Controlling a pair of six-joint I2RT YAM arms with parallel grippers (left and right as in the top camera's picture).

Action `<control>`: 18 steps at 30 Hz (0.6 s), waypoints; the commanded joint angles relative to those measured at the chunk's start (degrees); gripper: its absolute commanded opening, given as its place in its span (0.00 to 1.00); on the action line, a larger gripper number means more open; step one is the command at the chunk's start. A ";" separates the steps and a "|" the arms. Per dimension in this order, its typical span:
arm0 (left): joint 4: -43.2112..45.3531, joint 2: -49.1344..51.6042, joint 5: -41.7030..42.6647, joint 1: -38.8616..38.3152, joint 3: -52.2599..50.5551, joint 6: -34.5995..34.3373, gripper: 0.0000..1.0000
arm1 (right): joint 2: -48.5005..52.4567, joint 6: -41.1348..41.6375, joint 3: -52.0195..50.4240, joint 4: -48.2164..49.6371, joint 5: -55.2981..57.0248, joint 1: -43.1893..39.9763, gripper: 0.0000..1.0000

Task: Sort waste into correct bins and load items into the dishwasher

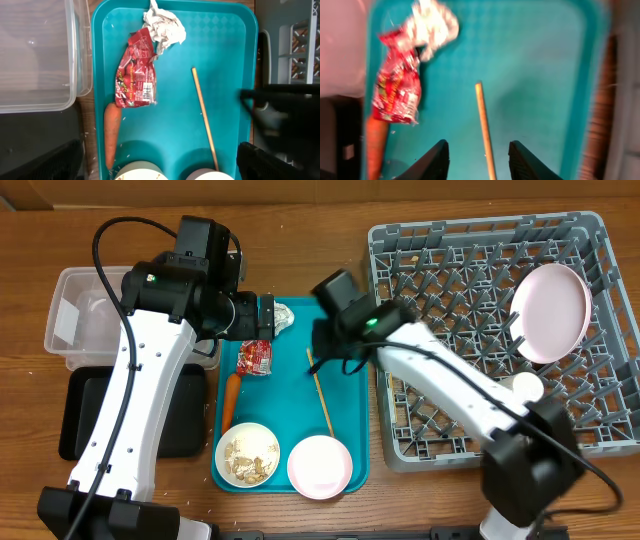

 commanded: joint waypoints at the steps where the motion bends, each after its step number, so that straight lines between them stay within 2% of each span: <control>1: 0.02 -0.76 0.42 0.02 1.09 0.33 1.00 | 5.53 -0.44 -1.75 1.40 -0.28 1.79 0.44; 9: 0.00 -0.76 0.42 0.02 1.09 0.33 1.00 | 13.03 0.17 -1.75 3.45 -1.38 2.05 0.47; 11: 0.02 -0.76 0.42 0.02 1.09 0.33 1.00 | 13.44 0.15 -1.75 3.48 -1.38 2.05 0.41; 13: 0.02 -0.76 0.42 0.02 1.09 0.33 1.00 | 13.60 0.17 -1.75 3.52 -1.33 2.05 0.29; 15: 0.00 -0.76 0.42 0.02 1.09 0.33 1.00 | 13.88 0.17 -1.75 3.54 -1.31 2.05 0.25; 18: 0.02 -0.76 0.42 0.02 1.09 0.33 1.00 | 14.16 0.22 -1.75 3.50 -0.35 2.05 0.13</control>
